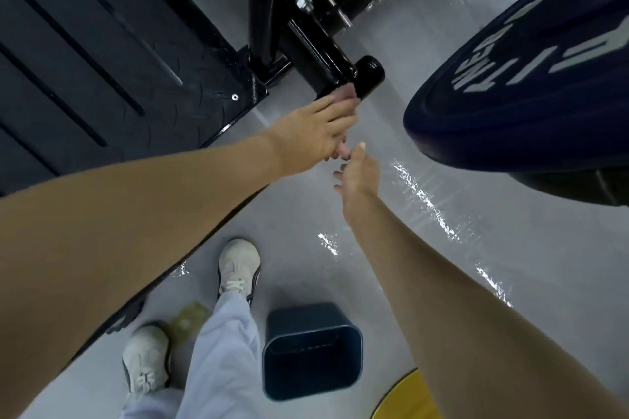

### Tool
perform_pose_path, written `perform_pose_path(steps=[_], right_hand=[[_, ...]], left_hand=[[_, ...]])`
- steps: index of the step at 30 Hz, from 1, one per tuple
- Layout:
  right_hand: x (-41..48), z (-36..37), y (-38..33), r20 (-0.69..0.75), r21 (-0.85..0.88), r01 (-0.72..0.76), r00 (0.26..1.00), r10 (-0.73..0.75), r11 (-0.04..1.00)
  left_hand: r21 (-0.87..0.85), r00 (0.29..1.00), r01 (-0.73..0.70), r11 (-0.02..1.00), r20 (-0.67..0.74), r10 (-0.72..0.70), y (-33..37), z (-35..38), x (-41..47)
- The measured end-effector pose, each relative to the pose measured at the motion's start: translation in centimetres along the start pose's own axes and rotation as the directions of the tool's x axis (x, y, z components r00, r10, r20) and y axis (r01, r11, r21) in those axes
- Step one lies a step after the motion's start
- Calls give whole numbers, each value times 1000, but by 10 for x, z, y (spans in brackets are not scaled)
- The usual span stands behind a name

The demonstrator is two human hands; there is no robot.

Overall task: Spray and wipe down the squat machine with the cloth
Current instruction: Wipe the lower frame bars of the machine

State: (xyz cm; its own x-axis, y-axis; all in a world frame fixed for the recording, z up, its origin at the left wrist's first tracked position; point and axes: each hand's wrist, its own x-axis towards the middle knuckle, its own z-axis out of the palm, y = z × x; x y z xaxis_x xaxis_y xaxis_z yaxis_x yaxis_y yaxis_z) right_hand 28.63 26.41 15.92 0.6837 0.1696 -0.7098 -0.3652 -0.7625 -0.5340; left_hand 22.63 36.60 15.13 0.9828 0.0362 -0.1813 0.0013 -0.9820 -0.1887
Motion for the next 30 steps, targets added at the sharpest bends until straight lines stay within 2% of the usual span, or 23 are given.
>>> perform_pose_path(steps=[2,6,9,11,15,16,18,20,23,26,28,30], right_hand=[[-7,4,6,42,-40,45,998,-43,998],[-23,19,16,142,-41,-19,989,25,999],[-30,25,18,179,-10,-37,983,38,999],[-34,27,19,183,17,-51,982,47,999],[-33,30,11,153,40,-68,986,61,997],[-31,30,8,134,32,-56,990,51,998],[-31,26,4,89,8,-21,996,20,1000],[-33,22,4,68,3,-5,998,5,1000],[-45,23,14,90,36,-48,995,45,998],[-72,36,38,128,136,-106,988,89,985],[-97,51,58,160,194,-179,976,149,964],[-118,65,76,215,240,-270,951,220,932]], left_hand=[[-44,998,65,997,20,-64,10,5,-33],[21,996,60,998,63,-61,42,16,-126],[-44,985,100,994,143,-93,57,17,-175],[-101,983,112,989,159,-95,53,11,-174],[-271,987,156,950,75,-141,28,-9,-113],[-291,988,135,947,108,-108,22,-11,-95],[-225,976,86,971,214,-37,13,-17,-71],[-156,974,44,987,228,-8,8,-15,-65],[-96,971,-13,995,238,36,14,-13,-99],[29,934,-215,976,298,196,35,-3,-162],[71,872,-357,931,382,305,49,-1,-210],[-12,738,-504,864,515,437,63,1,-244]])
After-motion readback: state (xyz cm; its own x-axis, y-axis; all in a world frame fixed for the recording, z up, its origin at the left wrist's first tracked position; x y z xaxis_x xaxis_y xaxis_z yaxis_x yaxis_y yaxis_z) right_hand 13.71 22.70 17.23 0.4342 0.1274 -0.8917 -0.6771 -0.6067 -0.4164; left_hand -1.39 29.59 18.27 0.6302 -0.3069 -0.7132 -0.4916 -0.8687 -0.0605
